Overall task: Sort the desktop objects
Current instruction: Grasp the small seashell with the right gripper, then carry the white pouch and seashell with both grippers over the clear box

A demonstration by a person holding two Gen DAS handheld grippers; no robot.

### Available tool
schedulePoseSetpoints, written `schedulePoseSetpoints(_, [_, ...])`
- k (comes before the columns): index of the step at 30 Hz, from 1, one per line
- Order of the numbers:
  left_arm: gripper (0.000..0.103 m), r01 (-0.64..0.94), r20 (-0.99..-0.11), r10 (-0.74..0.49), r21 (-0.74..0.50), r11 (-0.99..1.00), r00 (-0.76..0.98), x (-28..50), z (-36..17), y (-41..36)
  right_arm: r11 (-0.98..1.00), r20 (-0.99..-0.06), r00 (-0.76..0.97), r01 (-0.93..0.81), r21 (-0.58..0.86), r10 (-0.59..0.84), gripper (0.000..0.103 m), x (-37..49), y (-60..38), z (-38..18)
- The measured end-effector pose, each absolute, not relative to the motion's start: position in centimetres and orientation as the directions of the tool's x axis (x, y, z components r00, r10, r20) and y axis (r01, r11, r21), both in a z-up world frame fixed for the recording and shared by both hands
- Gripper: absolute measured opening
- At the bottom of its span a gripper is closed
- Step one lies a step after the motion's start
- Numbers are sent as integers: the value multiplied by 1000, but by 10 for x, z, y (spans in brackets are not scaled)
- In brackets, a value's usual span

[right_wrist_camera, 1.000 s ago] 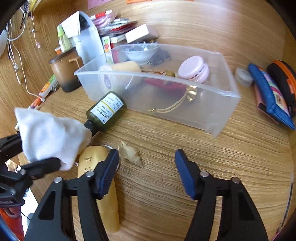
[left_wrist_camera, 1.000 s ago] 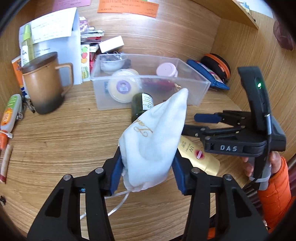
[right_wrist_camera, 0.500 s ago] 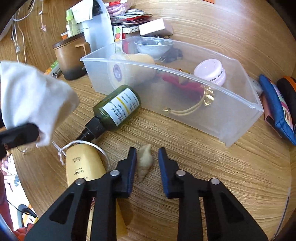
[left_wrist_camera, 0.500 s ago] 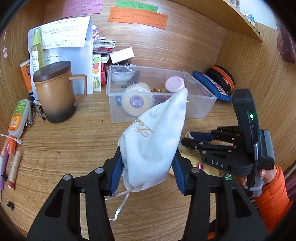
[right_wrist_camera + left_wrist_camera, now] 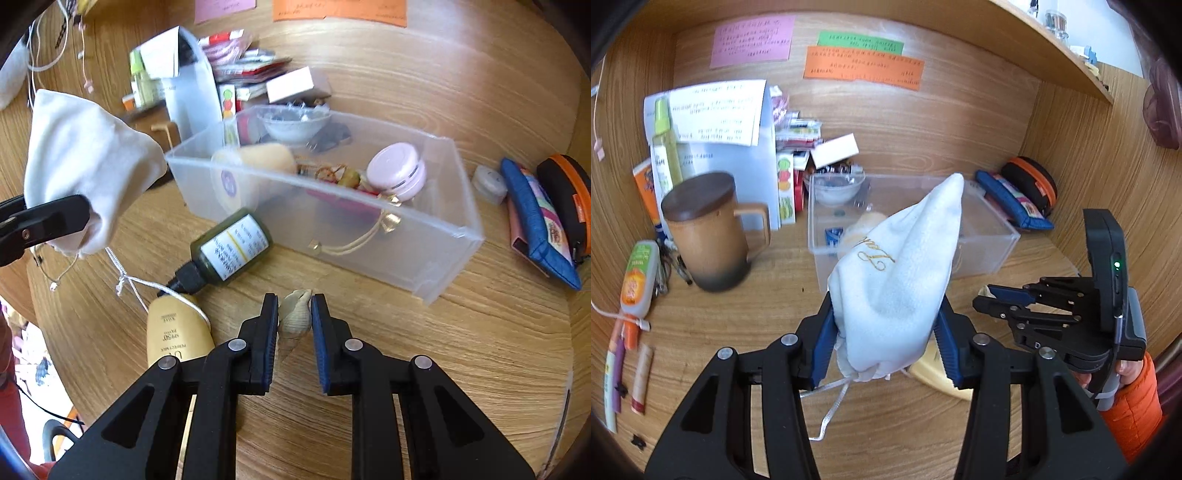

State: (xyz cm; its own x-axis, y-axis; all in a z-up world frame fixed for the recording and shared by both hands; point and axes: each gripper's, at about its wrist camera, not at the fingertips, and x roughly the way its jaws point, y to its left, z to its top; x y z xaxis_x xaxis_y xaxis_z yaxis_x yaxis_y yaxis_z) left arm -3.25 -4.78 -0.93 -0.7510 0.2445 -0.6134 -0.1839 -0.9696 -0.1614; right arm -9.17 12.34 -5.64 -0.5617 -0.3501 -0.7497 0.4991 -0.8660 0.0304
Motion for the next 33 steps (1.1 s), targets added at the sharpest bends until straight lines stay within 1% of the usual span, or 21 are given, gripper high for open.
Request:
schedulePoseSetpoints(11, [49, -218, -574, 241, -109, -970, -783, -43, 20, -31, -867, -700, -603, 495, 48, -383, 16, -92, 136, -25])
schedulePoseSetpoints(16, [49, -230, -561, 252, -111, -967, -788, -48, 29, -28, -866, -684, -613, 496, 56, -395, 16, -95, 140, -15])
schedulePoseSetpoints(26, [49, -236, -560, 250, -98, -967, -790, -71, 39, -27, -869, -657, -639, 492, 49, -400, 16, -103, 144, 1])
schedulePoseSetpoints(33, [49, -230, -580, 241, -94, -969, -778, -95, 35, -28, -871, -658, -639, 489, 54, -400, 16, -118, 143, 4])
